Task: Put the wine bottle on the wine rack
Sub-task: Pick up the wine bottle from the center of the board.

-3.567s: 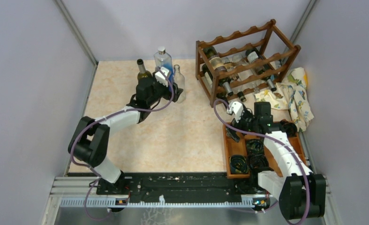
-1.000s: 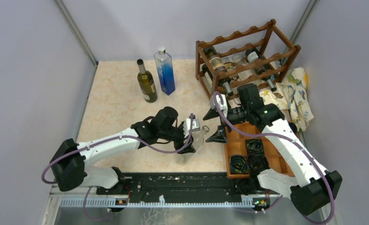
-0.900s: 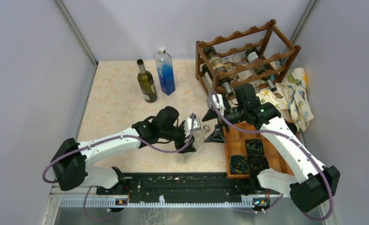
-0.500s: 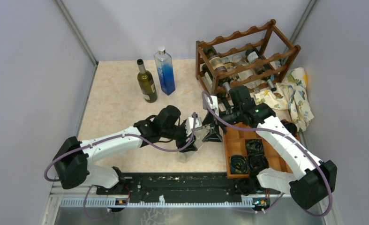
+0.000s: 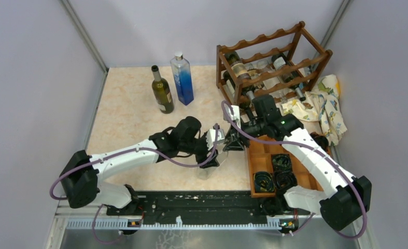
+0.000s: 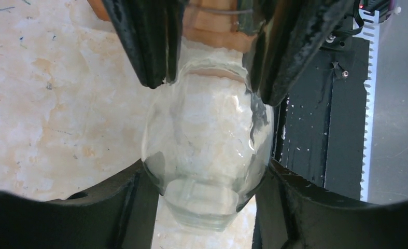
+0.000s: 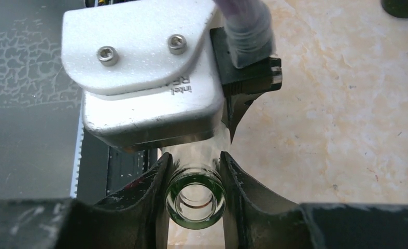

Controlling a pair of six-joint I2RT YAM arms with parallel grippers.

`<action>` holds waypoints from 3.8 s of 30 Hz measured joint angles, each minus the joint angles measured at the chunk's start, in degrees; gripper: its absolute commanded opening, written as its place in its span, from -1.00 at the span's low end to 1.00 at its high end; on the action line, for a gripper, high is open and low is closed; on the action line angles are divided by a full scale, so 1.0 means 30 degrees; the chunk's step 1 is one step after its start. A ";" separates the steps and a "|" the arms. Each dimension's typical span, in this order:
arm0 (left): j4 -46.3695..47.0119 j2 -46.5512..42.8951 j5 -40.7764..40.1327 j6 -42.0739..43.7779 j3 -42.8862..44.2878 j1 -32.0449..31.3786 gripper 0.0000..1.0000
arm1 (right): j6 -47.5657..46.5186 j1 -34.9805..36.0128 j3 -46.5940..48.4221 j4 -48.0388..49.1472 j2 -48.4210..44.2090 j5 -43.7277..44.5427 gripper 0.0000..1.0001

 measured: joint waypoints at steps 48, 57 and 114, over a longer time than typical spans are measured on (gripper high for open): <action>1.9664 -0.8320 -0.8714 0.3898 -1.5475 -0.0029 0.97 | 2.3933 -1.1205 -0.8233 1.9256 -0.1209 -0.5734 -1.00; 2.0852 -0.4175 -0.7563 0.6426 -1.2721 -0.0029 0.84 | 2.3933 -1.1205 -0.8233 1.9263 -0.0648 -0.5756 -1.00; -0.3388 -0.1931 0.1209 1.5671 -0.0488 0.3526 -1.00 | -0.3934 -0.3279 0.0233 -0.7410 0.5639 -0.0430 0.54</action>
